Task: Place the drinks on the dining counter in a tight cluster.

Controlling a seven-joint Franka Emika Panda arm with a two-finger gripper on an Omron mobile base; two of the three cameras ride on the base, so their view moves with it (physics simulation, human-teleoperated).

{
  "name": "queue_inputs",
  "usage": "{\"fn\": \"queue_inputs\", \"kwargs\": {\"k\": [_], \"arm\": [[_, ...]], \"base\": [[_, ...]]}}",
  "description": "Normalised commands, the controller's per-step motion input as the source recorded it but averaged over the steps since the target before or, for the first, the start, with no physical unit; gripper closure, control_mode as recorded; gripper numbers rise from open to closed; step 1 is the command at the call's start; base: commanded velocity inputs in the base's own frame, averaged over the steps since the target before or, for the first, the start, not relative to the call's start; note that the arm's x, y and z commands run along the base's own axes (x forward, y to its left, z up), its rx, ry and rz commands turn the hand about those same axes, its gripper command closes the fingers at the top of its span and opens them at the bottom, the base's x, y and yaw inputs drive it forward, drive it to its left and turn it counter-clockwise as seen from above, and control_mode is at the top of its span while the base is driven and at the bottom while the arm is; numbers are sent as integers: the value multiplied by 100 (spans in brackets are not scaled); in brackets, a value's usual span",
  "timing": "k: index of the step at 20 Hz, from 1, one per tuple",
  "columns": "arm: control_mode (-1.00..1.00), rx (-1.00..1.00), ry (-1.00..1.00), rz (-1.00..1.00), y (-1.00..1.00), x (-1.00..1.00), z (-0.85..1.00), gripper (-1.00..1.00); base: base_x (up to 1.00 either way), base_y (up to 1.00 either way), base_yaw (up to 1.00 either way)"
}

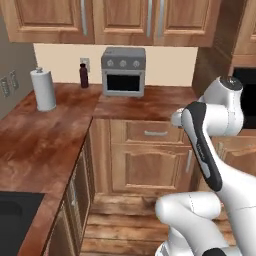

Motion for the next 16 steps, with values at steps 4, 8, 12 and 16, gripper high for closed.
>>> {"fn": "queue_inputs", "kwargs": {"k": [4,8,12,16], "arm": [[100,0,0,0,0,0,0,-100],[100,0,0,0,0,0,0,-100],[100,0,0,0,0,0,0,-100],[100,0,0,0,0,0,0,-100]], "base": [[50,0,69],[54,-21,50],[75,-19,31],[98,-1,26]]}}
